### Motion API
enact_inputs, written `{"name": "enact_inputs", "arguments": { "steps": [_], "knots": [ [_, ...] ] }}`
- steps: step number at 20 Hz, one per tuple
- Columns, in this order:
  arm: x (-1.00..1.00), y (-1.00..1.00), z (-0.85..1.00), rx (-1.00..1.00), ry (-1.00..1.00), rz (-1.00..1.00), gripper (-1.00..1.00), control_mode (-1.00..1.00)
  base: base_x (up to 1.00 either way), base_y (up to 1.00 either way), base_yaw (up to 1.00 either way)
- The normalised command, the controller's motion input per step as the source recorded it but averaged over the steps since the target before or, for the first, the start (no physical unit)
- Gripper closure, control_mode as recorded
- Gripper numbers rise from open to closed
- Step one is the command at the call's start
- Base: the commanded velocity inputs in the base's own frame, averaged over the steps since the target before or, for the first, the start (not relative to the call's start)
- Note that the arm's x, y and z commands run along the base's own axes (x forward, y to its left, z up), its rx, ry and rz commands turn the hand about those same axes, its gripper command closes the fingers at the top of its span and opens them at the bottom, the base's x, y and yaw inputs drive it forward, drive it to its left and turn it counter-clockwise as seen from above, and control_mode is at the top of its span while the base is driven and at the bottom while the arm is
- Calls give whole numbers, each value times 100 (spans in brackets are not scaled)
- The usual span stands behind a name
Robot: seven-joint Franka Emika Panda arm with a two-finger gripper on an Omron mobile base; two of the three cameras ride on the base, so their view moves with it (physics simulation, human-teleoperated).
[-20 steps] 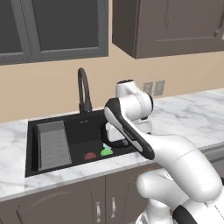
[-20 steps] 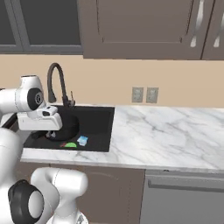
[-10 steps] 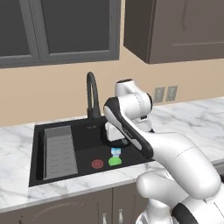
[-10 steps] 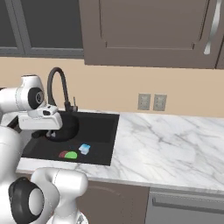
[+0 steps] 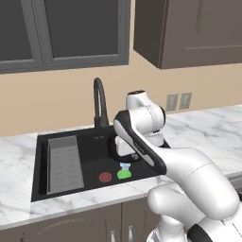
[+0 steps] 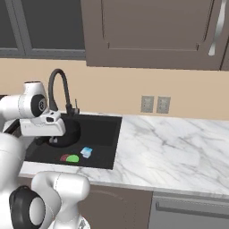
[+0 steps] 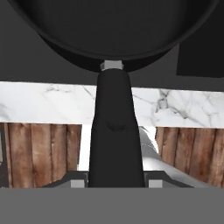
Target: Pick the cup and saucepan and place them in the sink. Then turn on the water.
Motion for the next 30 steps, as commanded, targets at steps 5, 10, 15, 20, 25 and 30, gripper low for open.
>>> {"name": "enact_inputs", "arguments": {
  "steps": [5, 10, 15, 20, 25, 30],
  "knots": [
    [15, -10, -3, 0, 11, 8, 100, -100, 0, 0, 0],
    [47, -52, -5, 0, 21, 25, 100, -100, 0, 0, 0],
    [66, -29, -13, 0, 8, 39, 100, -100, 0, 0, 0],
    [56, 8, -30, 0, 5, 37, 100, -100, 0, 0, 0],
    [64, 0, -30, 0, -1, 41, 100, -100, 0, 0, 0],
    [36, 0, -5, 7, -11, 33, 100, -100, 0, 0, 0]
  ]
}}
